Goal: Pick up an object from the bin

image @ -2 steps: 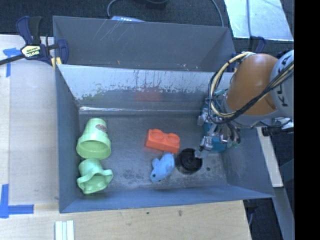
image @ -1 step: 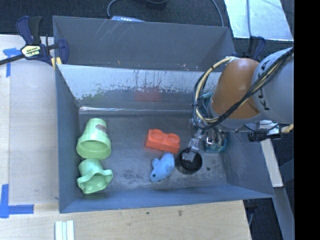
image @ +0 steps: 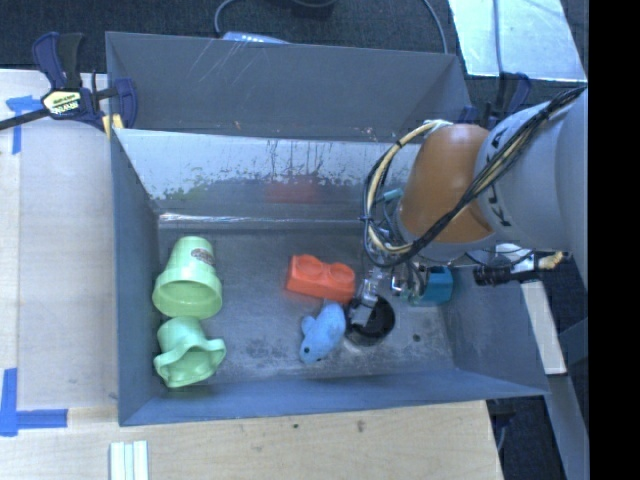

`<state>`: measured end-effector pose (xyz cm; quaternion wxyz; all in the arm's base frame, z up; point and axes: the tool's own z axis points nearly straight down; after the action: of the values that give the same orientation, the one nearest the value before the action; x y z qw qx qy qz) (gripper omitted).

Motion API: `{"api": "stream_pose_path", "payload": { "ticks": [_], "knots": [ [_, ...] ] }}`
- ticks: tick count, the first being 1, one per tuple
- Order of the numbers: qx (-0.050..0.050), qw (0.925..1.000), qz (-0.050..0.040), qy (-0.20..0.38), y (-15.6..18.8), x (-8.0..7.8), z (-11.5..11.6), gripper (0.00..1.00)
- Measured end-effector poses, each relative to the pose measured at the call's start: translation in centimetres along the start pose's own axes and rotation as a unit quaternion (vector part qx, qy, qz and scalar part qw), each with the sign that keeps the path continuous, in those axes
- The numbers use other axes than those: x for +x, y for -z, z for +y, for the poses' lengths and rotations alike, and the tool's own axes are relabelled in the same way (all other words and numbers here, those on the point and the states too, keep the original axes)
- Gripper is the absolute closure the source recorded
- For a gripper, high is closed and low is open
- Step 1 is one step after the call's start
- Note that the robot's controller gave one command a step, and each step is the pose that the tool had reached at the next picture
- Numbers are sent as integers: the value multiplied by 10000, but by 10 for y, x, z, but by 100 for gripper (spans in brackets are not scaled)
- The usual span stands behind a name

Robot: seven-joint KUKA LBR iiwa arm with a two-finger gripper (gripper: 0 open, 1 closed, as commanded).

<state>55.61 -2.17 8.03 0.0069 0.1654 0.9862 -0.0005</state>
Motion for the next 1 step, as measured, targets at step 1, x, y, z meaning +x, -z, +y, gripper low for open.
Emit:
{"api": "stream_pose_path", "payload": {
  "ticks": [1],
  "knots": [
    [3, 9990, 45, -436, -7, 17, 21, 100]
  ]
}}
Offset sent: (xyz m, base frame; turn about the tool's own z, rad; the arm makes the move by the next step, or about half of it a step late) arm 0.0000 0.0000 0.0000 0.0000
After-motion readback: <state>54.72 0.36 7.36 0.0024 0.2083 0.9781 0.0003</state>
